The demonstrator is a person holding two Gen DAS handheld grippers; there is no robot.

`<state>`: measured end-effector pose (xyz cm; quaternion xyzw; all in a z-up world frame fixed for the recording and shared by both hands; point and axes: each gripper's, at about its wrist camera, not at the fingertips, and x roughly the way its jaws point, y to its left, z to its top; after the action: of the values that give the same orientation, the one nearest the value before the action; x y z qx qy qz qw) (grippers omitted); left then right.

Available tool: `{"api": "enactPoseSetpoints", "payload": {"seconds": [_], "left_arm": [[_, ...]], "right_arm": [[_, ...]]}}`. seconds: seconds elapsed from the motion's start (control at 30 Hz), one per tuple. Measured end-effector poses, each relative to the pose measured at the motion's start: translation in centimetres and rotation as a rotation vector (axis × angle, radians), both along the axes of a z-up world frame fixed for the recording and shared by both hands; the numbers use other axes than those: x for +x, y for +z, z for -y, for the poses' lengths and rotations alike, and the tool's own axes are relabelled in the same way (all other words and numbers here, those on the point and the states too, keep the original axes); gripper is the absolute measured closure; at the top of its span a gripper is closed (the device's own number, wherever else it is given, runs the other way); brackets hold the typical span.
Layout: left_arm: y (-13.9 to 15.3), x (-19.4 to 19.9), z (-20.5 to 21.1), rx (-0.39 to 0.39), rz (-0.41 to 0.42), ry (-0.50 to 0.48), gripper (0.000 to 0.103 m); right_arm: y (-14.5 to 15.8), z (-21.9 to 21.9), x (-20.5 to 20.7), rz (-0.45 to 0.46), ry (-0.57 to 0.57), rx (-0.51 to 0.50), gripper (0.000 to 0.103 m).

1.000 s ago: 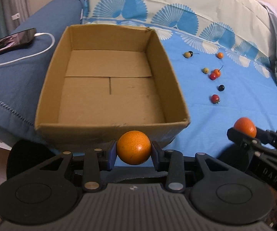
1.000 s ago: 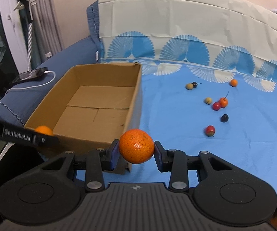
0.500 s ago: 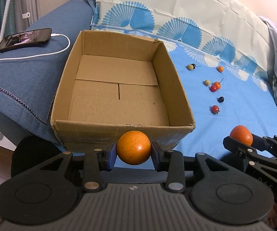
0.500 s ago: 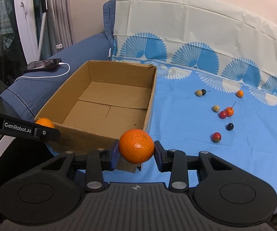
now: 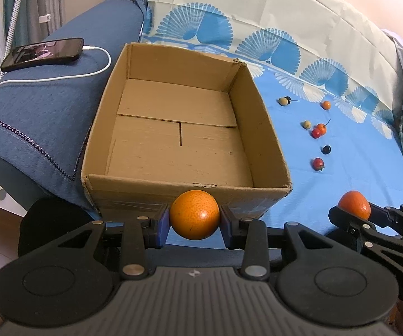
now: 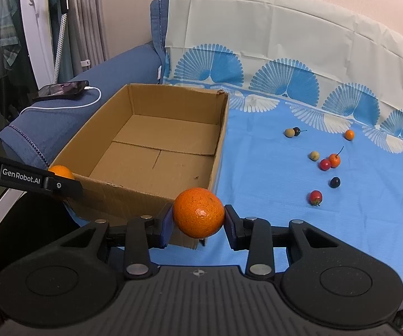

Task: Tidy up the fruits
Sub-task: 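Carry the large orange in the right gripper and small orange in the left into the box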

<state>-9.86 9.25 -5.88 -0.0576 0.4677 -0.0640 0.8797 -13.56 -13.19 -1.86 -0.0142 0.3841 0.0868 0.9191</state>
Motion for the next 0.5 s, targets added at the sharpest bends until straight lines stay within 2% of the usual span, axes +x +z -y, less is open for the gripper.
{"api": "enactPoseSetpoints", "payload": {"seconds": [0.5], "left_arm": [[-0.2, 1.5, -1.6, -0.008, -0.001, 0.034, 0.062]], "right_arm": [[-0.2, -0.6, 1.3, 0.002, 0.000, -0.017, 0.064]]}}
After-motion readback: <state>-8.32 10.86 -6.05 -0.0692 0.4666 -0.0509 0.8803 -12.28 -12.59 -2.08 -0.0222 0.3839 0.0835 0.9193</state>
